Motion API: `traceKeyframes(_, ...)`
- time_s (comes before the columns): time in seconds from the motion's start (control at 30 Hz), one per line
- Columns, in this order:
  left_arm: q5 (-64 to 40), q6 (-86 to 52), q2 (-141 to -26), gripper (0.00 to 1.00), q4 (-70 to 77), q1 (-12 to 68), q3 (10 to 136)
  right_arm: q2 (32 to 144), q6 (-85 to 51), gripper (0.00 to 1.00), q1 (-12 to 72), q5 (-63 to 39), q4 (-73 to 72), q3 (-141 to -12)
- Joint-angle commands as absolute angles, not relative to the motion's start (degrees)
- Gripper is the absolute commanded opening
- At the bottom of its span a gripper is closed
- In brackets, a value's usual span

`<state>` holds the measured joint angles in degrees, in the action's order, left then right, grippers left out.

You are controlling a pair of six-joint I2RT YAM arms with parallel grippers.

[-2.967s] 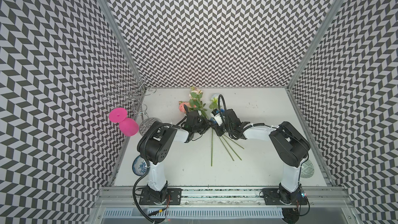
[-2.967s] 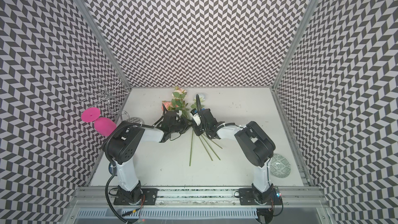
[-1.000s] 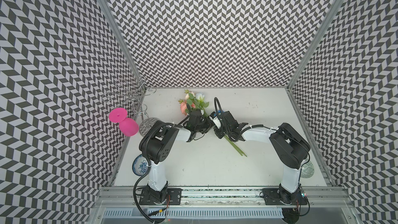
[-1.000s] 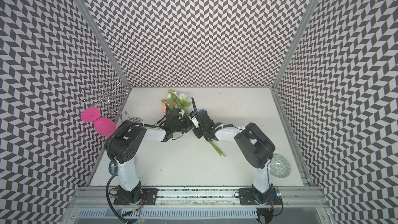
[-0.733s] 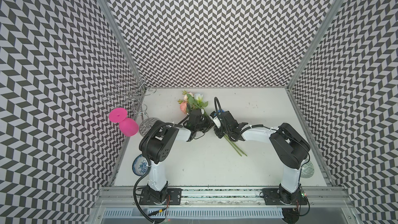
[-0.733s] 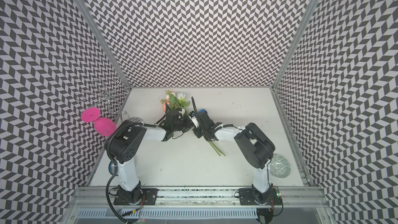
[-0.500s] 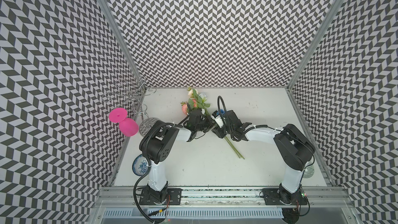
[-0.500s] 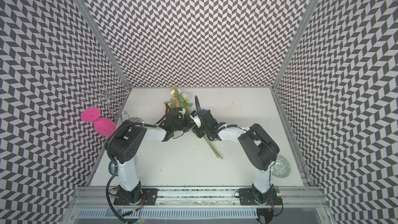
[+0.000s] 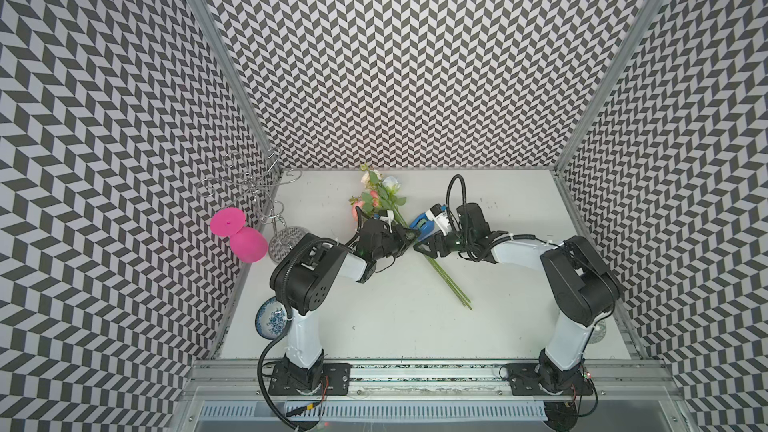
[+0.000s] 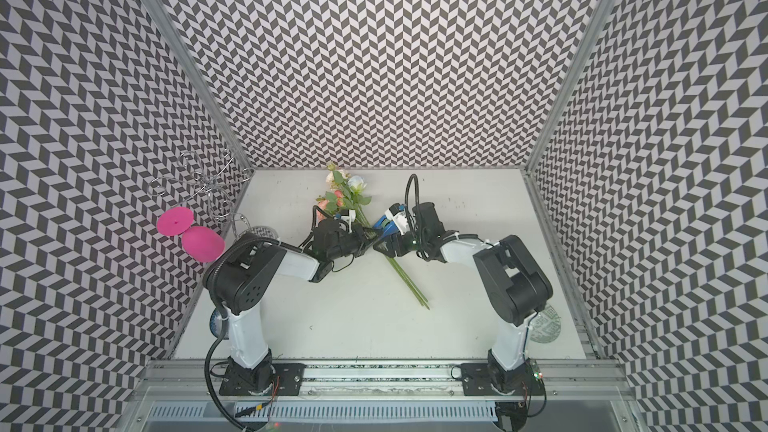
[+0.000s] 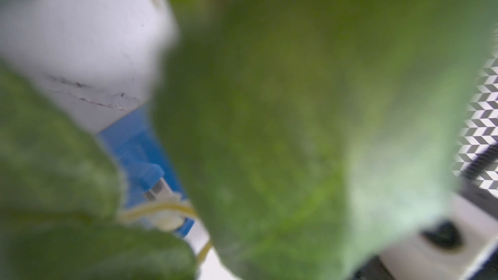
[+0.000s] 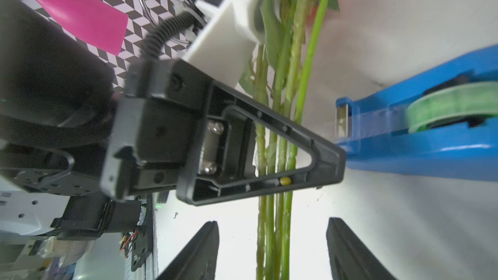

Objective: Wrap bouquets with tape
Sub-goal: Pick up the unwrapped bouquet from the center of the board.

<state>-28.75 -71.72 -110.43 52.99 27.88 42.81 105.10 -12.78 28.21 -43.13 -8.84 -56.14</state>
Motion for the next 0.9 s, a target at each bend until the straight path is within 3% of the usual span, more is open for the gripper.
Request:
traceKeyframes(0.0,-29.97,-73.39,-110.92,0.0,62.29,28.09,42.1,105.87,-15.25,0.63,27.84,-46.61,-12.7,-55.22)
traceKeyframes(0.13,-29.56,-73.82,-110.8,0.0,64.75,28.22,40.75,106.65,-17.44,0.58,27.16,-46.47,-13.77,-55.67)
traceKeyframes(0.47,-30.23,-73.82,-110.48,0.0,62.13,28.15,41.38,100.57,-26.52,0.76,21.51,-51.06,-18.31,-47.11)
traceKeyframes(0.57,-30.16,-73.19,-109.98,0.0,60.62,28.27,41.87,102.38,-34.64,0.98,21.74,-56.21,-25.53,-44.09)
traceKeyframes(0.67,-29.99,-73.04,-109.82,0.0,60.38,28.42,41.76,101.78,-37.29,0.99,22.48,-56.7,-29.39,-42.01)
traceKeyframes(0.87,-29.14,-72.26,-109.23,0.0,59.31,29.04,42.36,103.69,-37.83,0.88,24.4,-56.64,-30.29,-44.78)
